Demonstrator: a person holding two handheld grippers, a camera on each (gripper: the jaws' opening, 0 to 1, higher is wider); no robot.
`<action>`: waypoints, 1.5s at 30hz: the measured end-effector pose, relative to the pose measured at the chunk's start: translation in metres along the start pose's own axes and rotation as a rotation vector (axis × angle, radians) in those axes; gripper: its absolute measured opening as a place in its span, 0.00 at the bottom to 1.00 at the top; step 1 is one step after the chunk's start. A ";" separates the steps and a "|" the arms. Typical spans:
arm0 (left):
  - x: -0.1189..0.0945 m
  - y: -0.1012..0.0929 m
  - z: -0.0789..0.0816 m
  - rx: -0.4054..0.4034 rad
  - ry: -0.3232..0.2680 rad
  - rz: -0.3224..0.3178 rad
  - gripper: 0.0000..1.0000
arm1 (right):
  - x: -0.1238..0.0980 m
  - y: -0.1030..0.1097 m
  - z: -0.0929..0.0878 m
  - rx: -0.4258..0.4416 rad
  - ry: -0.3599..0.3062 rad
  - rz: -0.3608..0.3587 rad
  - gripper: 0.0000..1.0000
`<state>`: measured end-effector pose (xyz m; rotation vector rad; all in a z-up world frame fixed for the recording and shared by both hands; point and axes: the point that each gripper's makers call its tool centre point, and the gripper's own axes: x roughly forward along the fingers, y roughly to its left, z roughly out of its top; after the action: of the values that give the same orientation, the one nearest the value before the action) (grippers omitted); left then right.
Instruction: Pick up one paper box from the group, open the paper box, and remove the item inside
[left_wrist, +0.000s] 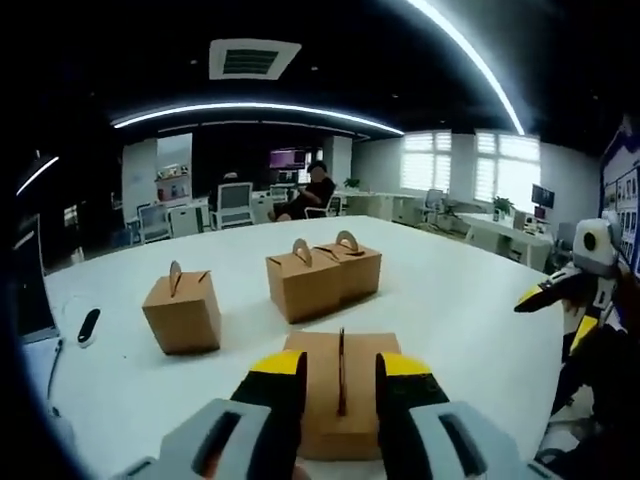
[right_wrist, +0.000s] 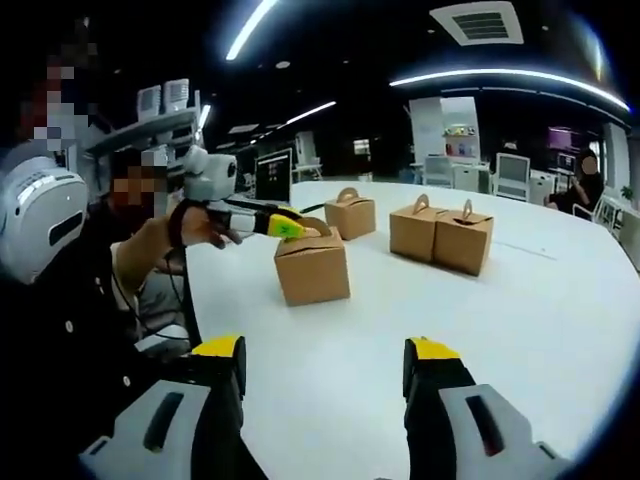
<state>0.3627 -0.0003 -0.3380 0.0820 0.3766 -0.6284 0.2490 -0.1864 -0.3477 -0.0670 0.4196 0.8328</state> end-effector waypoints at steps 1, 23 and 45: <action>-0.003 0.003 0.000 -0.004 -0.005 0.004 0.29 | 0.001 0.001 0.000 -0.001 0.000 0.003 0.64; -0.026 0.042 -0.045 0.111 -0.070 -0.184 0.57 | 0.124 0.043 0.027 -0.142 -0.118 -0.004 0.67; -0.005 0.006 -0.080 0.186 -0.003 -0.232 0.36 | 0.160 0.026 0.016 -0.232 -0.116 -0.063 0.40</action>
<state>0.3366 0.0223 -0.4102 0.2166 0.3262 -0.8925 0.3308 -0.0524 -0.3925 -0.2440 0.2093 0.8156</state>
